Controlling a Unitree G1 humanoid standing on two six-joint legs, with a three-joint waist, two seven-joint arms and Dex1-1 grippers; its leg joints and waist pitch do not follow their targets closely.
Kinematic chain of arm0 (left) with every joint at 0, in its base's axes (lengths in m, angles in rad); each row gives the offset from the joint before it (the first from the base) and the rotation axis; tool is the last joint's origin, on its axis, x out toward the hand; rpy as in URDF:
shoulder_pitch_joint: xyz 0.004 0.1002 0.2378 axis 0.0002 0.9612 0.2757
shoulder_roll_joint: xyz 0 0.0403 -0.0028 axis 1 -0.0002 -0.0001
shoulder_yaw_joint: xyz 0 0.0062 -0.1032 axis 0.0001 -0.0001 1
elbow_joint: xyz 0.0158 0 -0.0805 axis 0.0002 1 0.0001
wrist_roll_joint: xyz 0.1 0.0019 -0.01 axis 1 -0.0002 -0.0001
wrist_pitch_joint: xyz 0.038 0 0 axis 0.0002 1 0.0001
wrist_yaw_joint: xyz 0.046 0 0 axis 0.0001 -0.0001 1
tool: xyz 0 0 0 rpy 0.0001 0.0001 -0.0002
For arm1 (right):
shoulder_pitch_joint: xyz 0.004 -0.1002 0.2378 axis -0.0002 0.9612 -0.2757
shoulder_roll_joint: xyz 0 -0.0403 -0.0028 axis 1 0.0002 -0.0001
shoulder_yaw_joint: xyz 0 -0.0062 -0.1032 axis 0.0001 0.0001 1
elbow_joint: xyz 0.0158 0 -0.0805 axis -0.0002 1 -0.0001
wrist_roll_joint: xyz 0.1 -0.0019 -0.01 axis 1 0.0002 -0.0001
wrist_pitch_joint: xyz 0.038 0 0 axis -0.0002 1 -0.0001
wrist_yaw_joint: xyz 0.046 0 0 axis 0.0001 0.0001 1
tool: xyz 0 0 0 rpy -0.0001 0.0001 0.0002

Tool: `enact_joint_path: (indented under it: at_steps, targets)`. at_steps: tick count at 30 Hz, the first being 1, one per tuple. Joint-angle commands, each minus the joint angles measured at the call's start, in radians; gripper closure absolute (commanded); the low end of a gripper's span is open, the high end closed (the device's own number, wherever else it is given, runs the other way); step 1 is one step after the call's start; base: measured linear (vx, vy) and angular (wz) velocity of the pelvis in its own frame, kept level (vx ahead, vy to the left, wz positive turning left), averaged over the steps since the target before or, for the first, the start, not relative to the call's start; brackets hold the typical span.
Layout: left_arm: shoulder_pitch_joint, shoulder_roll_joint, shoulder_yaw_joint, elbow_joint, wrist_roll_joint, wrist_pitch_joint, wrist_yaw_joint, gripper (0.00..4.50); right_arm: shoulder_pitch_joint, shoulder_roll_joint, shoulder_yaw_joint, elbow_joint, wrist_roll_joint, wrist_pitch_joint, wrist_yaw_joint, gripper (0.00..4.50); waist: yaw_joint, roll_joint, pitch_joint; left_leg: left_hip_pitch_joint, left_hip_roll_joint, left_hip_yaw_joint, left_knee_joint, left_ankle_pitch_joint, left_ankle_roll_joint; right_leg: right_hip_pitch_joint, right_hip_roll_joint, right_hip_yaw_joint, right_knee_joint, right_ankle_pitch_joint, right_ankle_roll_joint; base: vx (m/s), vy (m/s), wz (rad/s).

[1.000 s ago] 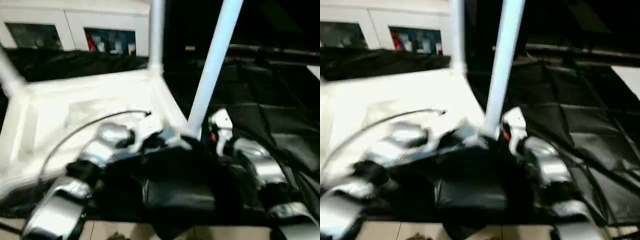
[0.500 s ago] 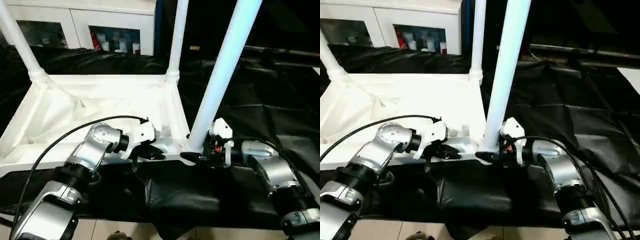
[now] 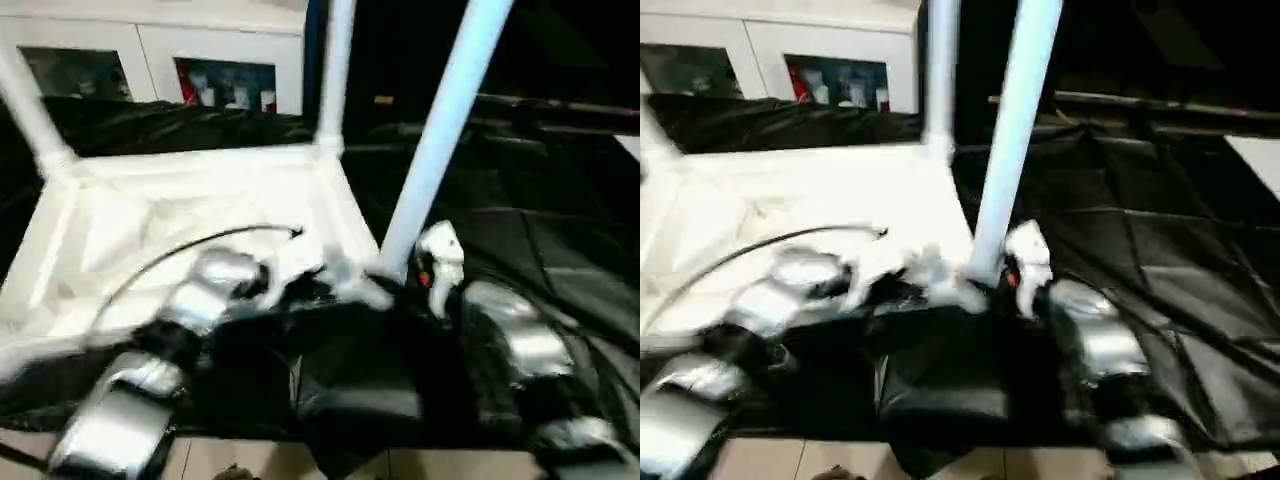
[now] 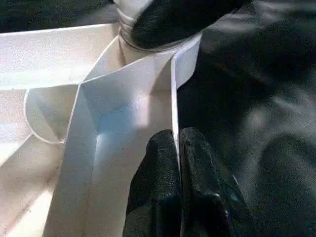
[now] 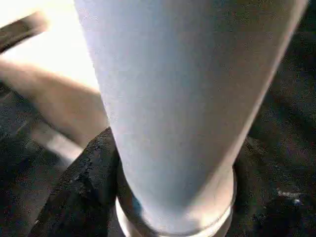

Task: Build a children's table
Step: Rotate leg to tighten

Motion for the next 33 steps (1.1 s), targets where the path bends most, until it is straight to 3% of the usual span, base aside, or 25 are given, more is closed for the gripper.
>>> enact_joint_path:
  at_steps: [1, 4, 8, 11, 15, 22, 25, 30, 33]
  targets:
    - [-0.034, -0.084, 0.023, 0.052, -0.007, 0.036, 0.158, 4.50, -0.002, 0.054, 0.023, 0.098, -0.038, 0.051, -0.122, 1.81, -0.006, 0.000, -0.046, 0.010, 0.059, -0.025, -0.074, -0.225, -0.007, 0.028, -0.095, 0.059, -0.092, -0.299, -0.170, 0.000, 0.000, 0.00]
    - [-0.068, -0.155, 0.029, 0.099, -0.009, 0.054, 0.243, 4.50, -0.054, 0.120, 0.016, 0.177, -0.046, 0.017, -0.238, 1.81, -0.006, 0.000, -0.049, 0.004, 0.052, -0.022, -0.068, -0.193, 0.020, 0.036, -0.099, 0.061, -0.091, -0.246, -0.182, 0.000, 0.000, 0.00]
    - [-0.082, -0.174, 0.033, 0.130, -0.005, 0.031, 0.245, 4.50, -0.082, 0.140, 0.024, 0.217, -0.075, -0.026, -0.274, 1.81, -0.007, 0.000, -0.051, 0.000, 0.049, -0.020, -0.065, -0.166, 0.043, 0.039, -0.097, 0.059, -0.090, -0.211, -0.183, 0.000, 0.000, 0.00]
    - [-0.088, -0.161, 0.041, 0.149, -0.001, 0.012, 0.233, 4.50, -0.092, 0.140, 0.015, 0.215, -0.074, -0.081, -0.228, 1.11, -0.007, 0.001, -0.051, -0.001, 0.050, -0.021, -0.065, -0.174, 0.056, 0.040, -0.097, 0.057, -0.092, -0.230, -0.178, 0.000, 0.000, 0.00]
    - [-0.082, -0.122, 0.040, 0.147, -0.005, -0.016, 0.194, 4.50, -0.089, 0.101, 0.015, 0.190, -0.051, -0.127, -0.139, 0.89, -0.008, 0.001, -0.050, -0.003, 0.053, -0.023, -0.067, -0.199, 0.060, 0.040, -0.098, 0.057, -0.096, -0.273, -0.166, 0.000, 0.000, 0.00]
    - [-0.034, -0.030, 0.028, 0.087, -0.024, -0.069, 0.013, 4.50, -0.030, -0.028, 0.060, 0.082, -0.001, -0.128, 0.162, 0.89, -0.005, -0.004, -0.051, -0.011, 0.052, -0.020, -0.061, -0.148, 0.106, 0.047, -0.096, 0.055, -0.089, -0.181, -0.190, 0.000, 0.000, 0.00]
    - [0.021, 0.045, 0.008, 0.027, -0.054, -0.115, -0.156, 4.50, 0.005, -0.097, 0.067, 0.005, 0.030, -0.102, 0.332, 0.89, -0.006, -0.002, -0.052, -0.011, 0.055, -0.019, -0.061, -0.133, 0.117, 0.048, -0.096, 0.056, -0.086, -0.172, -0.195, 0.000, 0.000, 0.00]
    - [0.085, 0.109, 0.006, -0.095, -0.126, -0.080, -0.316, 4.50, 0.033, -0.144, 0.084, -0.056, 0.072, -0.091, 0.454, 0.89, 0.000, 0.004, -0.052, -0.005, 0.067, -0.018, -0.065, -0.137, 0.099, 0.045, -0.095, 0.054, -0.071, -0.109, -0.238, 0.000, 0.000, 0.00]
    - [0.095, 0.124, 0.009, -0.113, -0.129, -0.078, -0.328, 4.50, 0.043, -0.158, 0.096, -0.070, 0.074, -0.090, 0.489, 0.89, 0.004, 0.006, -0.051, -0.003, 0.065, -0.015, -0.064, -0.137, 0.100, 0.041, -0.092, 0.054, -0.072, -0.097, -0.241, 0.000, 0.000, 0.00]
